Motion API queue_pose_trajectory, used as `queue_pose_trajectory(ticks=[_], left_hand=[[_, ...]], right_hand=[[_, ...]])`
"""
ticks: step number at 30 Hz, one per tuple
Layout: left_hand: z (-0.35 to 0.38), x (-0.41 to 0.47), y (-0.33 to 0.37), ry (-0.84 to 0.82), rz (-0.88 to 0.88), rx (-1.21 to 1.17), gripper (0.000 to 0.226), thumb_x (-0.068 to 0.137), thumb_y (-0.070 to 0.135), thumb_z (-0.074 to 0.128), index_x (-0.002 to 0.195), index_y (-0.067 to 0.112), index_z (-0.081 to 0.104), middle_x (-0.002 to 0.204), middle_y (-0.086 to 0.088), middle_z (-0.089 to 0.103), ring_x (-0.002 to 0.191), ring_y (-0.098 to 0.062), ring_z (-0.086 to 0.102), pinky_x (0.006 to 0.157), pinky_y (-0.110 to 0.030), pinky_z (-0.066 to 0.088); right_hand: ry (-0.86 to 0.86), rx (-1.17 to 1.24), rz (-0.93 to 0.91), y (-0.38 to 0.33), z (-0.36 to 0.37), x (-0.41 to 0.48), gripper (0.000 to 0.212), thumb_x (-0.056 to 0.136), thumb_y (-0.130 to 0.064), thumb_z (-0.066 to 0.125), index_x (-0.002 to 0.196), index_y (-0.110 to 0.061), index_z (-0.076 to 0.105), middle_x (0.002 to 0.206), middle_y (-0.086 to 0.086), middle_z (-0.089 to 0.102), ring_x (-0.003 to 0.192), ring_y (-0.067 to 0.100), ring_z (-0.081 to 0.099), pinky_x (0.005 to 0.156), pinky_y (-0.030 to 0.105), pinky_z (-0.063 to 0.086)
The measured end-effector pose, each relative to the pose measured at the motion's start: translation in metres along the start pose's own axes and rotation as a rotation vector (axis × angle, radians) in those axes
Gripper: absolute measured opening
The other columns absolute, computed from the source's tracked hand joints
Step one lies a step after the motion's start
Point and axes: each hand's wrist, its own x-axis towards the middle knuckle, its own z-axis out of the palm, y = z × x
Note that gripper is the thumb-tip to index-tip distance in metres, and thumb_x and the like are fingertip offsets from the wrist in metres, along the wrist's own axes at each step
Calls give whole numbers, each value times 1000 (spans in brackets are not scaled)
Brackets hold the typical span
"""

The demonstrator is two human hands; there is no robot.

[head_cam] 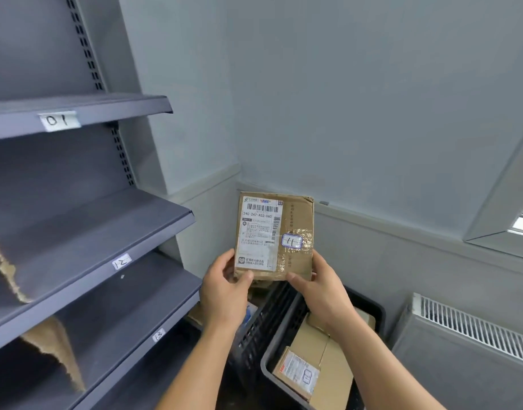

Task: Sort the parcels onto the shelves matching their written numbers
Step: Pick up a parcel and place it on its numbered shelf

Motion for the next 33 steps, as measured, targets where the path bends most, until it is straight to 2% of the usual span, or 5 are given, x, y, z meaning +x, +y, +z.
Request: queue_pose_trajectory(ticks=[9, 12, 19, 24, 33], left_hand=[[-52, -32, 13, 207, 16, -38, 47, 85, 6, 74, 124, 30, 63, 112, 16, 68, 90, 17, 59, 65, 3, 43], [-60, -47, 15, 288, 24, -54, 48, 85, 5, 74, 124, 29, 63, 112, 16, 68, 89, 26, 55, 66, 3, 43], [-80, -96, 16, 464, 6, -44, 48, 84, 5, 75, 120, 35, 62, 115, 18, 67, 102, 9, 60, 77, -6, 43], [-109, -144, 17, 601, -56, -41, 44, 85, 8, 74, 117, 36, 63, 109, 24, 67, 96, 18, 58, 71, 1, 43], [-178, -215, 12, 815, -75, -24, 45, 83, 5, 76, 113, 36, 64, 102, 26, 68, 94, 16, 60, 69, -1, 44]], right_hand=[[-149, -48, -132, -37, 25, -22, 38, 95, -22, 66, 122, -43, 49, 110, -27, 62, 103, 0, 60, 94, 30, 47], [-214, -47, -181, -43, 29, -28, 39, 95, -21, 67, 123, -43, 49, 111, -25, 64, 100, -5, 60, 83, 22, 48], [-387, -54, -251, -47, 38, -50, 41, 94, -23, 68, 127, -41, 51, 112, -20, 67, 103, 4, 64, 93, 32, 52], [-532, -25, -313, -43, 65, -75, 40, 90, -23, 72, 120, -42, 56, 103, -23, 72, 97, 2, 67, 85, 25, 52], [-760, -9, -374, -58, 129, -143, 40, 93, -19, 69, 126, -37, 52, 112, -22, 66, 104, 1, 62, 78, 14, 45]])
